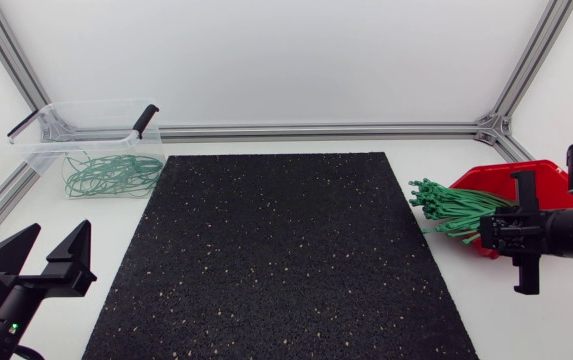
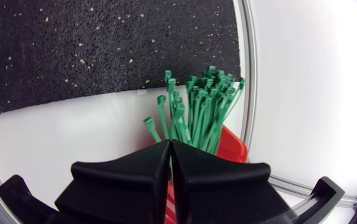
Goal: Take a green cable tie from the red box, thread the tail through the head to close it, then place it in the transparent bin on the left.
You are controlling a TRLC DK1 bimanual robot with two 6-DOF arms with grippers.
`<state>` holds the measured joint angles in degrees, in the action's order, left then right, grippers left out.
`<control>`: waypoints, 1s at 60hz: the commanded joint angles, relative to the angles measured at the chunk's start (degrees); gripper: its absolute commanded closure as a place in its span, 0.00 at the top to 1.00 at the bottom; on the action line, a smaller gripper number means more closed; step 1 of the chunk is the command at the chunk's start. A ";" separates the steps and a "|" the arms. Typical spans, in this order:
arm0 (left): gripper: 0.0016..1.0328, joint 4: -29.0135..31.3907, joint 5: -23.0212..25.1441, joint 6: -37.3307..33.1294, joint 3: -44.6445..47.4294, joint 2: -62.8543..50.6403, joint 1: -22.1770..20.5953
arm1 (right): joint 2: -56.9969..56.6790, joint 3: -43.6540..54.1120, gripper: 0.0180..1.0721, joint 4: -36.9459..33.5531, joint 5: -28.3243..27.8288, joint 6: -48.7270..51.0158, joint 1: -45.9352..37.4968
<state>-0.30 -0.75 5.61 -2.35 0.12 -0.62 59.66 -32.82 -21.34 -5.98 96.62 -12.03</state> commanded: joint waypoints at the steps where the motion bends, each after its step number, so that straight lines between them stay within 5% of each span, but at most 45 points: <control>1: 0.96 0.73 -0.21 0.46 2.26 0.50 0.10 | -2.62 -4.18 0.06 -2.48 -1.49 -2.14 0.52; 22: 0.96 -0.85 -0.21 -0.86 2.35 0.67 -0.78 | -6.40 -18.60 0.06 -11.88 -8.08 -17.78 4.03; 40: 0.96 -0.58 0.31 -1.39 0.24 0.41 0.01 | -9.21 -27.21 0.06 -27.61 -10.81 -27.54 11.24; 60: 0.96 0.91 9.37 0.19 -7.05 -12.07 6.07 | -6.22 -34.59 0.06 -37.72 -16.70 -46.87 21.88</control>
<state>0.25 6.94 5.17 -5.74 -8.03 4.14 51.66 -65.10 -57.23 -21.52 55.70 8.32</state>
